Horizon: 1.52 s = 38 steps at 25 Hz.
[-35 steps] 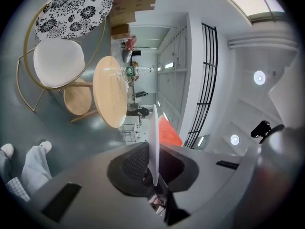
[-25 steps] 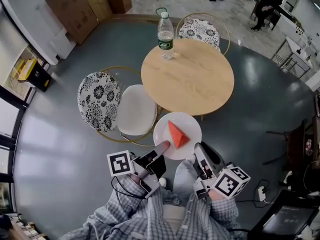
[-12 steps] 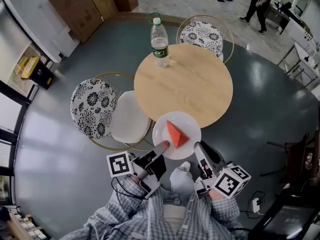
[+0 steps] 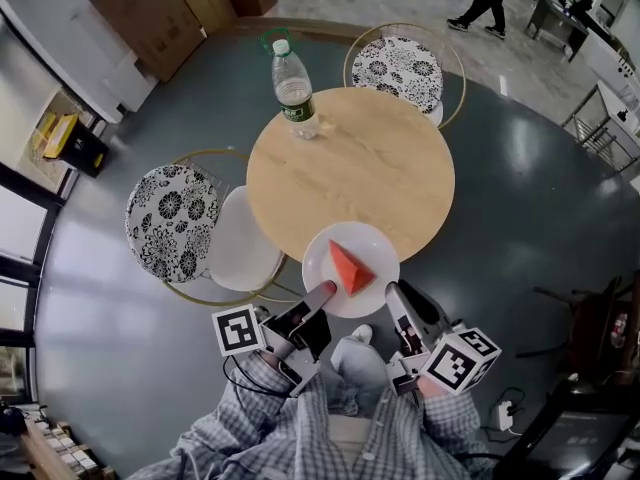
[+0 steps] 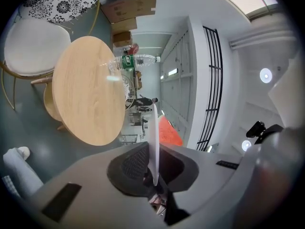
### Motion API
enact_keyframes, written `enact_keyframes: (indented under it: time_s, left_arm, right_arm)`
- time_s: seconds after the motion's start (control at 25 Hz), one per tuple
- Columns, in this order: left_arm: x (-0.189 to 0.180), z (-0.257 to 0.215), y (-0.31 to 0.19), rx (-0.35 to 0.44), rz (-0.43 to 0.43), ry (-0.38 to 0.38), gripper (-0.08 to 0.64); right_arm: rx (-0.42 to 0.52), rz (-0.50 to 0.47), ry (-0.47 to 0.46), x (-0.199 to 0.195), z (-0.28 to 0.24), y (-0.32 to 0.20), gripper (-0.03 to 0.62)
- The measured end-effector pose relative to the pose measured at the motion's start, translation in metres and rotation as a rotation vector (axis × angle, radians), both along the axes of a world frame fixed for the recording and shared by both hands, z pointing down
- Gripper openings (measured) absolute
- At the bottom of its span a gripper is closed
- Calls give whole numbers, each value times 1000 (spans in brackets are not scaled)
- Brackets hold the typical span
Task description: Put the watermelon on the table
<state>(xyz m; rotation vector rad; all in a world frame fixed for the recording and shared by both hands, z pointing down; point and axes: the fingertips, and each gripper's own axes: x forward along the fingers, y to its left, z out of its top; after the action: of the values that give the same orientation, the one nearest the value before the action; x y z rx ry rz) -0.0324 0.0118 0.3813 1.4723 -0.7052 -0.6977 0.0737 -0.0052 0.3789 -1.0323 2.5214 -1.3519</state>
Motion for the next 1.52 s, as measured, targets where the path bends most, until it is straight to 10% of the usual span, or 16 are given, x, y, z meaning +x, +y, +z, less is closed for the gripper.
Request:
enact_keyframes:
  time_s: [1.52]
  left_arm:
    - [55,138,-91,-211,270,-33,29]
  right_arm:
    - [-232,273,110,54,136,-64,77]
